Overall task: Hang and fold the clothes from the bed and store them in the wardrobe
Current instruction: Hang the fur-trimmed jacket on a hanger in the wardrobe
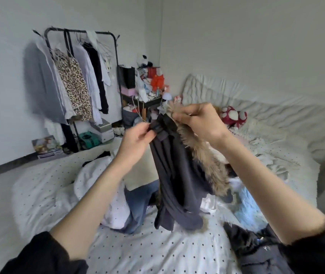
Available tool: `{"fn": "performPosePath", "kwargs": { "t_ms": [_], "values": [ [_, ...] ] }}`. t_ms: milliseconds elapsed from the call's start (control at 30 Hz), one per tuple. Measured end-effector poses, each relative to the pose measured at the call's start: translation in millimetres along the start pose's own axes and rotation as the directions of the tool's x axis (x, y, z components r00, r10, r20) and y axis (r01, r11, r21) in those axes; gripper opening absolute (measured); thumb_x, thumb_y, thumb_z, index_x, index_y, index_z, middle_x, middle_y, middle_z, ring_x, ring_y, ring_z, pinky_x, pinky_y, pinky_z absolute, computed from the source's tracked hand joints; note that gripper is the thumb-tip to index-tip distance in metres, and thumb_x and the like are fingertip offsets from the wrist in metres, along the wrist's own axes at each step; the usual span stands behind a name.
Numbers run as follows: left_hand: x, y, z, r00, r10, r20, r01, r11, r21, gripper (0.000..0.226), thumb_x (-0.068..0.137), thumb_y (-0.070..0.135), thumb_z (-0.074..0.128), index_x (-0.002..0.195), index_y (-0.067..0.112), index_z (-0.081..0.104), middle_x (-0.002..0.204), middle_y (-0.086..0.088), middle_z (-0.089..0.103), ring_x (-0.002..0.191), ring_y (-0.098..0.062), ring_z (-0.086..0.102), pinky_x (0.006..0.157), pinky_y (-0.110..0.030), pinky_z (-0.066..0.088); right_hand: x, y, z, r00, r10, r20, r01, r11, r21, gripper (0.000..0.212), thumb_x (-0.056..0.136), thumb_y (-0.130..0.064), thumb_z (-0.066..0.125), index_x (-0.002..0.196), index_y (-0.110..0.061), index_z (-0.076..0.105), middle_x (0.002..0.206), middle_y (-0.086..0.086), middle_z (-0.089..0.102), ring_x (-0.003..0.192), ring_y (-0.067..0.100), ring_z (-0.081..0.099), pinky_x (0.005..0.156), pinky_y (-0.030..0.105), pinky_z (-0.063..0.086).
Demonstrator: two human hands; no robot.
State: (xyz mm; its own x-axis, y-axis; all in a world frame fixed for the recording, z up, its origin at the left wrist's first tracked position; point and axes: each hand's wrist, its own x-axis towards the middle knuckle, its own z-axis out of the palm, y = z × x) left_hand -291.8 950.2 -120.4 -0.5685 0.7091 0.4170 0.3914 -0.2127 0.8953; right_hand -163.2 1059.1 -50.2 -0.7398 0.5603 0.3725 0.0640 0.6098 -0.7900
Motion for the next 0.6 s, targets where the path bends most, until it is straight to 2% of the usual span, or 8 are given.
{"fn": "performPosePath", "kwargs": {
  "t_ms": [33,100,167,233,333,400,500,600],
  "values": [
    [-4.8,11.3,-20.6,0.999,0.018,-0.043,-0.017,1.000,0.007,0.029,0.092,-0.004,0.048,0.096,0.021,0.062,0.093,0.007,0.066,0.086,-0.001,0.061,0.085,-0.018,0.046,3.1,-16.0,9.7,0.999,-0.028,0.024,0.027,0.999,0.020,0.021,0.088,-0.013,0.065,0.086,0.007,0.071,0.073,0.019,0.065,0.068,0.006,0.048,0.067,0.016,0.043],
    [-20.9,32.1,-63.7,0.992,0.048,-0.116,-0.044,0.998,0.044,0.031,0.092,-0.005,0.049,0.092,0.025,0.061,0.088,0.016,0.067,0.080,0.007,0.063,0.079,-0.011,0.048,8.1,-49.3,31.7,0.993,-0.079,0.093,0.076,0.996,0.039,0.023,0.088,-0.013,0.065,0.081,0.009,0.069,0.065,0.013,0.060,0.064,0.007,0.047,0.061,0.017,0.042],
    [-46.5,48.2,-113.5,0.981,0.074,-0.177,-0.052,0.991,0.123,0.032,0.092,-0.001,0.052,0.087,0.029,0.060,0.076,0.024,0.068,0.075,0.013,0.062,0.070,-0.004,0.045,8.8,-78.5,61.6,0.974,-0.124,0.189,0.107,0.989,0.099,0.017,0.088,-0.010,0.064,0.073,-0.006,0.073,0.055,-0.007,0.063,0.054,-0.004,0.050,0.053,0.013,0.043],
    [-62.2,52.2,-139.7,0.986,0.037,-0.160,-0.002,0.977,0.214,0.027,0.093,0.005,0.054,0.085,0.029,0.061,0.077,0.025,0.069,0.077,0.011,0.062,0.071,-0.005,0.045,8.0,-86.8,80.1,0.958,-0.109,0.264,0.067,0.984,0.165,0.012,0.088,-0.005,0.063,0.086,-0.011,0.073,0.055,-0.014,0.065,0.051,-0.008,0.054,0.053,0.008,0.045],
    [-111.9,58.1,-202.2,0.960,0.005,-0.281,0.088,0.944,0.318,0.016,0.091,0.003,0.056,0.092,0.019,0.061,0.091,0.009,0.067,0.083,-0.001,0.061,0.080,-0.010,0.046,-0.2,-116.6,142.1,0.912,-0.115,0.393,0.049,0.984,0.174,0.014,0.085,-0.006,0.066,0.096,0.001,0.072,0.094,0.019,0.072,0.076,0.016,0.062,0.075,0.029,0.051],
    [-144.8,64.7,-235.2,0.935,-0.004,-0.356,0.137,0.927,0.349,0.019,0.090,0.002,0.057,0.090,0.020,0.062,0.089,0.010,0.065,0.079,0.008,0.060,0.077,-0.004,0.043,-7.6,-140.6,181.3,0.878,-0.136,0.460,0.055,0.981,0.185,0.017,0.084,-0.009,0.068,0.092,0.006,0.072,0.096,0.023,0.069,0.078,0.026,0.062,0.069,0.028,0.047],
    [-196.4,81.2,-279.5,0.869,0.002,-0.495,0.223,0.891,0.396,0.026,0.090,0.002,0.059,0.082,0.027,0.061,0.081,0.018,0.062,0.072,0.018,0.058,0.072,0.001,0.039,-23.1,-180.9,236.0,0.803,-0.198,0.562,0.098,0.974,0.202,0.009,0.082,-0.015,0.072,0.074,-0.010,0.074,0.070,0.004,0.068,0.064,0.011,0.054,0.062,0.018,0.043],
    [-256.4,103.8,-327.0,0.793,0.008,-0.609,0.319,0.846,0.427,0.015,0.090,0.005,0.058,0.092,0.019,0.066,0.086,0.009,0.065,0.083,-0.001,0.059,0.077,-0.007,0.043,-50.7,-229.1,291.0,0.714,-0.275,0.643,0.144,0.958,0.250,0.014,0.081,-0.017,0.073,0.068,-0.021,0.073,0.058,-0.014,0.063,0.056,-0.002,0.053,0.065,0.014,0.042]
  ]
}}
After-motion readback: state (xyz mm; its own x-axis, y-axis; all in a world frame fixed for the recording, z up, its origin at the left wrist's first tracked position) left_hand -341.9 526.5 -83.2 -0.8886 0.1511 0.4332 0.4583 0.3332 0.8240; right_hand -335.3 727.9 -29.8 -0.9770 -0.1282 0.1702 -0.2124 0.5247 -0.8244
